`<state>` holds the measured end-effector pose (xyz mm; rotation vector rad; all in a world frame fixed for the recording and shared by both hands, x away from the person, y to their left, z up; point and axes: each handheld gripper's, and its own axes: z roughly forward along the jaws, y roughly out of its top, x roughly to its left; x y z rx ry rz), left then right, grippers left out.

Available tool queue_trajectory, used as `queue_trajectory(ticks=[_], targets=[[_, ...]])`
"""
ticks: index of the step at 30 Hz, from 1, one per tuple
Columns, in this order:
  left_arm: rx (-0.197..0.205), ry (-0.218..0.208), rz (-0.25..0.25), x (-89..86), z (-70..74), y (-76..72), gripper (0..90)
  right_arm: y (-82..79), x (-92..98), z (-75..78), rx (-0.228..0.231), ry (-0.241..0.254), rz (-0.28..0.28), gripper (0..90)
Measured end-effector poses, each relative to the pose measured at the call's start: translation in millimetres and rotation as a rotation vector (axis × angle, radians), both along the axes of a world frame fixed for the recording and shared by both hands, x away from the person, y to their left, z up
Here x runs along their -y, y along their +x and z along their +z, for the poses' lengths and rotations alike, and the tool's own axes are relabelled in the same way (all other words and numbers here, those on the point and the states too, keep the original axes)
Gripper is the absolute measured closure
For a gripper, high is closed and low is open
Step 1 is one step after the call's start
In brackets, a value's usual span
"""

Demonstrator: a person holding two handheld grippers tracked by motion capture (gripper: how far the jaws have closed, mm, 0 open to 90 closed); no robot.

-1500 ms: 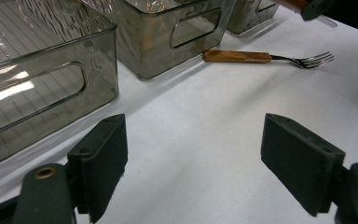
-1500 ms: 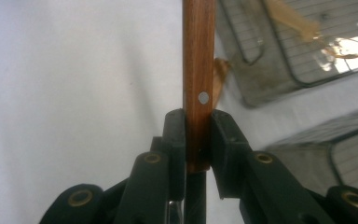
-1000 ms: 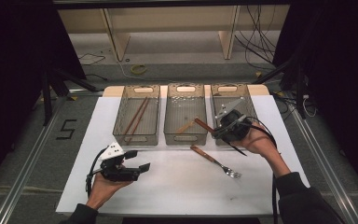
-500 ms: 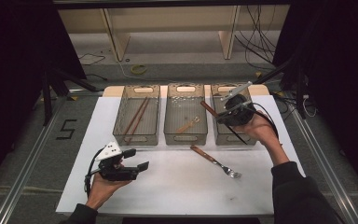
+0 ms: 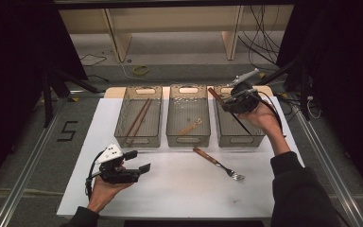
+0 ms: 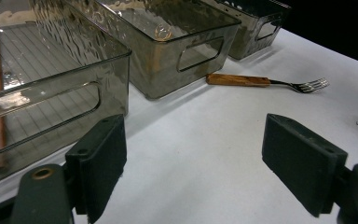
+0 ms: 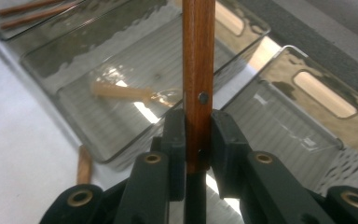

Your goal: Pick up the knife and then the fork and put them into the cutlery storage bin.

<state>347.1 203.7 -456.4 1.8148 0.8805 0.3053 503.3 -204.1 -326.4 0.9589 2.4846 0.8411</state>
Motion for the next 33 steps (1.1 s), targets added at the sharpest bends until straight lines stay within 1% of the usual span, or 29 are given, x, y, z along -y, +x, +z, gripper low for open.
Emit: queue_trajectory(ticks=[1, 2, 3, 4, 5, 7, 11, 14, 18, 21, 24, 25, 27, 29, 32, 33], targets=[[-0.002, -0.002, 0.0, 0.2, -0.1, -0.1, 21.2, 5.2, 2.2, 0.8, 0.006, 0.002, -0.016, 77.7], [-0.003, -0.002, 0.0, 0.3, -0.2, -0.1, 21.2, 5.2, 2.2, 0.8, 0.006, 0.002, -0.016, 77.7], [-0.001, -0.001, -0.002, 0.2, -0.3, 0.1, 21.2, 10.9, 4.3, 0.3, 0.007, 0.004, -0.033, 77.7], [-0.003, -0.001, -0.001, 0.4, -0.3, -0.1, 21.2, 10.9, 4.3, 0.3, 0.007, 0.004, -0.033, 77.7], [-0.003, -0.001, -0.001, 0.3, -0.3, -0.2, 21.2, 16.5, 6.3, -2.0, 0.008, -0.002, -0.05, 77.7], [-0.003, -0.004, 0.0, 0.2, -0.3, -0.2, 21.2, 20.9, 8.1, -5.3, 0.005, -0.001, -0.064, 77.7], [-0.003, -0.003, -0.001, -0.2, -0.5, 0.1, 21.2, 27.8, 11.0, -11.4, 0.007, -0.022, -0.089, 77.7], [-0.001, -0.007, 0.003, -0.5, -0.5, 0.2, 21.2, 31.6, 13.9, -13.9, 0.009, -0.012, -0.108, 77.7], [0.001, -0.005, 0.001, -0.8, -0.1, 0.0, 21.2, 34.6, 14.7, -16.8, 0.009, -0.016, -0.125, 77.6], [0.001, -0.007, 0.002, -0.9, -0.2, 0.2, 21.2, 37.3, 17.5, -22.3, 0.007, -0.021, -0.141, 77.6], [0.002, -0.009, 0.002, -0.8, -0.2, 0.1, 21.2, 38.7, 20.5, -29.0, -0.004, -0.023, -0.155, 77.6], [0.002, -0.008, 0.002, -0.9, -0.2, 0.0, 21.2, 38.7, 20.5, -29.0, -0.004, -0.023, -0.155, 77.6], [0.001, -0.01, 0.002, -0.6, -0.3, 0.1, 21.2, 40.5, 24.2, -36.3, -0.019, -0.037, -0.168, 77.6], [0.0, -0.012, 0.004, -0.3, -0.6, 0.2, 21.2, 41.2, 27.4, -39.2, -0.026, -0.02, -0.175, 77.6], [0.001, -0.006, 0.0, -0.5, -0.5, 0.2, 21.2, 41.6, 29.0, -41.6, -0.033, -0.024, -0.182, 77.6], [0.001, -0.01, 0.002, -0.2, -0.5, 0.1, 21.2, 41.8, 30.3, -43.9, -0.039, -0.022, -0.187, 77.6]])
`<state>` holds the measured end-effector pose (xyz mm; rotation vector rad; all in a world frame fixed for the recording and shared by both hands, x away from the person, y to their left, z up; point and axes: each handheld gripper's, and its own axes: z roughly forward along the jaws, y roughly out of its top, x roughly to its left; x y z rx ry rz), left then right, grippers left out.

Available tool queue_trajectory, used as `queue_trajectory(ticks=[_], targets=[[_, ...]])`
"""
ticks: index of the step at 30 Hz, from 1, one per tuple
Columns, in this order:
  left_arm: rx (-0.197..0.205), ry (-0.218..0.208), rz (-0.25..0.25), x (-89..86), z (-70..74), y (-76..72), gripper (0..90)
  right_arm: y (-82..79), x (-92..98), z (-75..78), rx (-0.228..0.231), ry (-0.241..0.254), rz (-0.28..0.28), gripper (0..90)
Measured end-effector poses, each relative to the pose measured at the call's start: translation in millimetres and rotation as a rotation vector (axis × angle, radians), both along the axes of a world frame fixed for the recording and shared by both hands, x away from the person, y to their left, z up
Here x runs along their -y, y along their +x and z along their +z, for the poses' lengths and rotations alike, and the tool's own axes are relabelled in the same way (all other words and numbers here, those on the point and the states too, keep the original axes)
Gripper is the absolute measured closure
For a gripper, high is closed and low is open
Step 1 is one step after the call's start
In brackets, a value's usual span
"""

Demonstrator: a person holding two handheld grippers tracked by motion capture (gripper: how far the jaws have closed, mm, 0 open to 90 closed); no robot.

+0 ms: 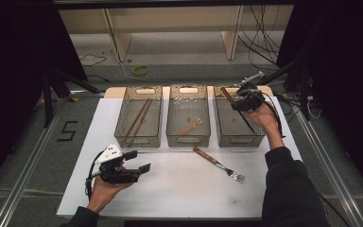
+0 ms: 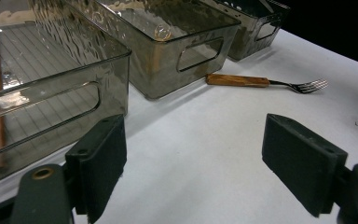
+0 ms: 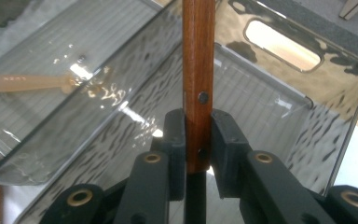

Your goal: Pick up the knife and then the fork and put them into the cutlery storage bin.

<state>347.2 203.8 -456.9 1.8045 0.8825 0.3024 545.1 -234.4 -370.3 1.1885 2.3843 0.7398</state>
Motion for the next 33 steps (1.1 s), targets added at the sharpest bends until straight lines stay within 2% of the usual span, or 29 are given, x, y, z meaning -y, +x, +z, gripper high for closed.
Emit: queue_trajectory(ticks=[14, 16, 19, 20, 21, 27, 29, 31, 32, 33], targets=[[-0.001, 0.0, -0.002, -0.3, 0.2, 0.0, 21.2, 3.3, 4.2, -12.6, -0.031, -0.008, -0.048, 76.4], [-0.001, 0.0, -0.001, -0.1, 0.0, 0.1, 21.1, 4.2, 2.5, -15.9, -0.047, -0.046, -0.057, 70.3], [-0.001, 0.005, -0.004, -0.3, 0.3, -0.1, 21.1, 4.0, 2.9, -16.0, -0.055, -0.027, -0.053, 66.0], [-0.001, 0.003, -0.002, -0.2, 0.2, 0.0, 21.1, 3.8, 2.8, -15.4, -0.058, -0.023, -0.051, 61.6], [-0.001, 0.003, -0.002, -0.2, 0.1, 0.1, 21.1, 2.6, 1.5, -13.7, -0.053, -0.026, -0.052, 57.8], [-0.005, 0.003, -0.003, 0.1, 0.0, -0.2, 21.1, -3.1, 0.6, -6.9, -0.034, -0.012, -0.039, 51.6], [-0.006, 0.002, -0.004, 0.2, -0.1, -0.1, 21.1, -8.4, -2.1, -2.4, -0.019, -0.007, -0.021, 46.9], [-0.006, 0.004, -0.005, 0.4, -0.1, -0.2, 21.0, -10.1, -3.3, -1.0, -0.017, -0.004, -0.016, 45.6], [-0.006, 0.004, -0.004, 0.3, -0.1, -0.2, 21.0, -16.3, -7.3, 4.4, 0.005, 0.011, 0.01, 43.2], [-0.005, 0.002, -0.004, 0.2, -0.1, -0.2, 21.0, -16.3, -7.3, 4.4, 0.005, 0.011, 0.01, 43.2]])
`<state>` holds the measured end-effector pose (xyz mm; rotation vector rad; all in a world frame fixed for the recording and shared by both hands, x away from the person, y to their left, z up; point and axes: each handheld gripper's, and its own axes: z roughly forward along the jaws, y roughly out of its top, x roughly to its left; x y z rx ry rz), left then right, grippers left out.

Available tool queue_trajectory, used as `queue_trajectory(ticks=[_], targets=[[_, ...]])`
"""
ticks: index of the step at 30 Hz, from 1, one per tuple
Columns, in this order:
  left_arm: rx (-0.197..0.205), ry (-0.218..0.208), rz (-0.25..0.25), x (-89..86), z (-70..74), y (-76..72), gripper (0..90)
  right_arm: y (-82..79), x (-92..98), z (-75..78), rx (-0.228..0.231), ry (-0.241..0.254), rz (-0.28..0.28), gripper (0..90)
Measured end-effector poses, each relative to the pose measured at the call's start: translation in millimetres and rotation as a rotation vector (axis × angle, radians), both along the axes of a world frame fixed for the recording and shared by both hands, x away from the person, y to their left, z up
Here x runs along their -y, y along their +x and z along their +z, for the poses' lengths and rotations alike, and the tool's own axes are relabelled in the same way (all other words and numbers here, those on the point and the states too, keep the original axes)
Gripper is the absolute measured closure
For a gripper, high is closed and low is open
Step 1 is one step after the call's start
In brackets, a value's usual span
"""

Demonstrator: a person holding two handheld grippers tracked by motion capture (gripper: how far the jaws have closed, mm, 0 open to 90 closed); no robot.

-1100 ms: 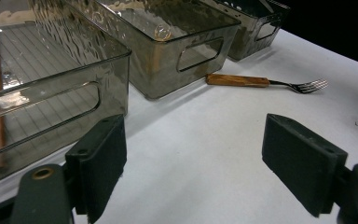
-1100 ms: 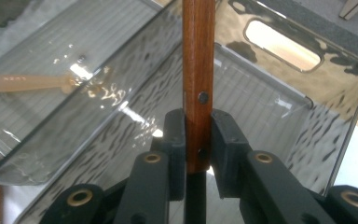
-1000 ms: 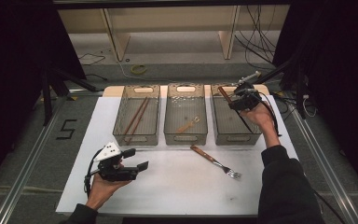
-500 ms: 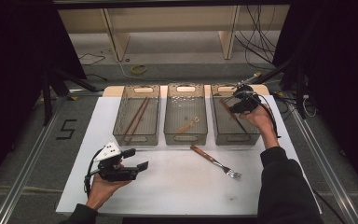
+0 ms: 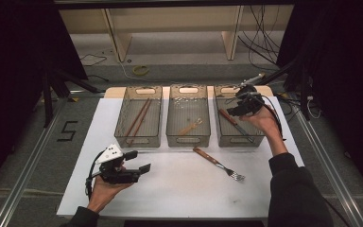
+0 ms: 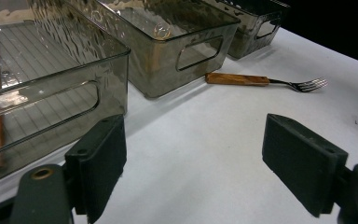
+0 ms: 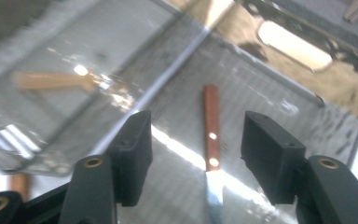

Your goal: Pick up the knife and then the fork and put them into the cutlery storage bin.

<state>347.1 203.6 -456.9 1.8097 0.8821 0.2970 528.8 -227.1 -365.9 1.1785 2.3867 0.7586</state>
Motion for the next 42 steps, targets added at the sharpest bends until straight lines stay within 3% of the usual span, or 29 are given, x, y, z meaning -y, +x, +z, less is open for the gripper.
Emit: queue_trajectory(ticks=[1, 9, 23, 33, 42], targets=[[0.0, 0.0, 0.0, -0.2, 0.1, 0.0, 21.0, -6.5, -4.8, 5.1, 0.016, 0.016, 0.032, 41.6], [0.004, 0.0, -0.004, -0.1, 0.4, -0.5, 21.0, -29.7, -24.5, 15.9, 0.016, 0.043, 0.121, 36.6], [0.009, 0.004, -0.004, 1.0, -0.4, -0.7, 20.9, -76.2, -46.2, 10.3, -0.002, 0.079, 0.249, 31.8], [0.02, -0.006, -0.003, -0.1, 0.6, -1.6, 21.0, -93.1, -57.8, -5.0, -0.014, 0.069, 0.278, 31.7], [0.022, -0.01, -0.004, -0.2, 0.1, -1.9, 20.9, -96.3, -57.9, -15.4, -0.039, 0.077, 0.286, 31.2]])
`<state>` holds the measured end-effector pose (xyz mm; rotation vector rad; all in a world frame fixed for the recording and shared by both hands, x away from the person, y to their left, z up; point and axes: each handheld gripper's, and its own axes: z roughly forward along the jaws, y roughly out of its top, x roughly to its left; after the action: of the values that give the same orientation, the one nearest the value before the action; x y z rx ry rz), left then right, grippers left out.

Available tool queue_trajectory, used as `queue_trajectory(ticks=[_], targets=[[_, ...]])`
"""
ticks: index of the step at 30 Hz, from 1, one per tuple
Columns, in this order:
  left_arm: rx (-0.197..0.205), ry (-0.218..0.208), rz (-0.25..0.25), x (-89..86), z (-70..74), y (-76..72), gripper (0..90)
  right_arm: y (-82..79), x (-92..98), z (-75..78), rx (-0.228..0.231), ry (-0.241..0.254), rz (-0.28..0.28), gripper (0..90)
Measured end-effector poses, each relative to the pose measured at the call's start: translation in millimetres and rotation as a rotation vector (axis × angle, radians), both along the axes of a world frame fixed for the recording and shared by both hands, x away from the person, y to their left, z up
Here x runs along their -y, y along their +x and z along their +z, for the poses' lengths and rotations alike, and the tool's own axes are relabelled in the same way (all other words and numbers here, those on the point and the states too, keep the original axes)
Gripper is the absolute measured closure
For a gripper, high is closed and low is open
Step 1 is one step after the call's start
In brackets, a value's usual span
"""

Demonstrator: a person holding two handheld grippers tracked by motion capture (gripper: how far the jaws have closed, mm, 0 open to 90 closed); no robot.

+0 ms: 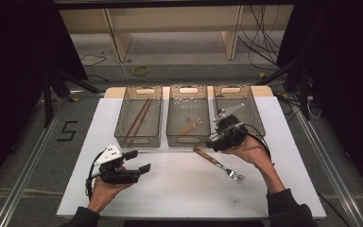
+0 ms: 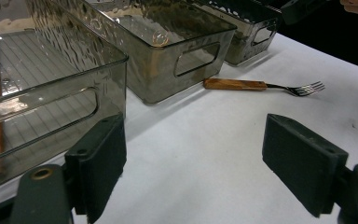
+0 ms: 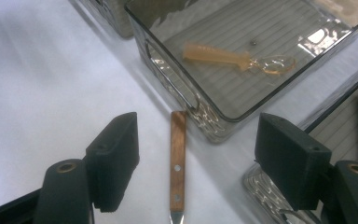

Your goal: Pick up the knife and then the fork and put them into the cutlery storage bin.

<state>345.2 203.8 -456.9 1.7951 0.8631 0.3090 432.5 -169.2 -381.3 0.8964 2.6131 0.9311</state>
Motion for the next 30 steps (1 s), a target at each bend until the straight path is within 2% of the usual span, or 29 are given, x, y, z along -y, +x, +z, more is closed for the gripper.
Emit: queue_trajectory(ticks=[2, 9, 14, 17, 18, 24, 30], targets=[[0.003, 0.003, -0.001, 0.2, 0.0, -0.1, 20.9, -0.2, 0.5, -2.9, -0.013, 0.005, 0.002, 31.2], [0.005, 0.003, -0.004, 0.6, -0.2, -0.6, 21.0, -1.9, -5.8, -15.4, -0.045, -0.063, 0.025, 31.2], [0.006, 0.002, -0.009, 1.0, -0.3, -0.7, 20.9, -3.1, -10.3, -21.8, -0.071, -0.087, 0.048, 32.8], [0.007, -0.001, -0.009, 1.5, -0.3, -1.2, 20.9, -3.6, -12.7, -32.0, -0.104, -0.136, 0.056, 34.4], [0.007, 0.0, -0.009, 1.4, -0.4, -1.2, 20.9, -3.6, -12.7, -32.0, -0.104, -0.136, 0.056, 34.4], [0.008, 0.0, -0.009, 1.5, -0.4, -1.3, 20.9, -0.9, -15.7, -46.2, -0.134, -0.207, 0.051, 40.9], [0.009, 0.001, -0.01, 1.6, -0.2, -1.6, 20.9, 2.3, -15.7, -58.3, -0.16, -0.232, 0.04, 47.7]])
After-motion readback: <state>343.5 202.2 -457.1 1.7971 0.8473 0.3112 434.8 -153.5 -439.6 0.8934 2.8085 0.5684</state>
